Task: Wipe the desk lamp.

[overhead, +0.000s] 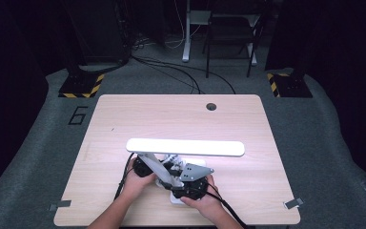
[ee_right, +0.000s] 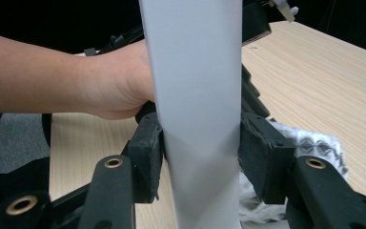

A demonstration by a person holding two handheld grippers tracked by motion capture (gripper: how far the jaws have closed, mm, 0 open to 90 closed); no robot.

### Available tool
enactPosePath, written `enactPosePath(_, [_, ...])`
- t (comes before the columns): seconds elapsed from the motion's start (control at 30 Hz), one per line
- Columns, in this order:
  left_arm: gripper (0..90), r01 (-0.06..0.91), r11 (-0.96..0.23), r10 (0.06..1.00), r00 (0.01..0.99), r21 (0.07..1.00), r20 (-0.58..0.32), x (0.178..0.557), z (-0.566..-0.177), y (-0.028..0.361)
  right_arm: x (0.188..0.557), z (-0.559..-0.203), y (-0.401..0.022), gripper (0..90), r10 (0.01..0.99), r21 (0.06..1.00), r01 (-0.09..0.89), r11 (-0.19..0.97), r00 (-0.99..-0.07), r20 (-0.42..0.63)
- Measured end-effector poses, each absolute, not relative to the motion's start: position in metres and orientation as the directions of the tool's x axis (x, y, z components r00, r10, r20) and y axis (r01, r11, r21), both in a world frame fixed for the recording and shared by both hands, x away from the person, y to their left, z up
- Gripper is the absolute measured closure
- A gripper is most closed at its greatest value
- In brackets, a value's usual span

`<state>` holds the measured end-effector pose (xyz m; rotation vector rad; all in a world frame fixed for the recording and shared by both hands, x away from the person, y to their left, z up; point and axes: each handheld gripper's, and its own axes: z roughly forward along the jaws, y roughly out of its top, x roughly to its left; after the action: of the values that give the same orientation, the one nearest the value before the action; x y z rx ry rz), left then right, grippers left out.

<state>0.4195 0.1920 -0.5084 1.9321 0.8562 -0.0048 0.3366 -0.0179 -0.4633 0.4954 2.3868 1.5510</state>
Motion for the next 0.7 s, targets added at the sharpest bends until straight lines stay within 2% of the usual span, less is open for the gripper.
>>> enactPosePath(0.3, [79.0, 0.566, -0.268, 0.555, 0.752, 0.780, -0.355, 0.420, -0.509, 0.190, 0.336, -0.463, -0.018, 52.3, 0.420, 0.914, 0.149, 0.377, -0.907, -0.025])
enactPosePath(0.53, [79.0, 0.524, -0.342, 0.525, 0.795, 0.780, -0.304, 0.410, -0.506, 0.188, 0.335, -0.464, -0.017, 52.5, 0.422, 0.915, 0.143, 0.376, -0.906, -0.032])
enactPosePath(0.7, [79.1, 0.518, -0.358, 0.497, 0.810, 0.777, -0.311, 0.400, -0.505, 0.190, 0.336, -0.463, -0.017, 52.5, 0.420, 0.915, 0.142, 0.377, -0.907, -0.032])
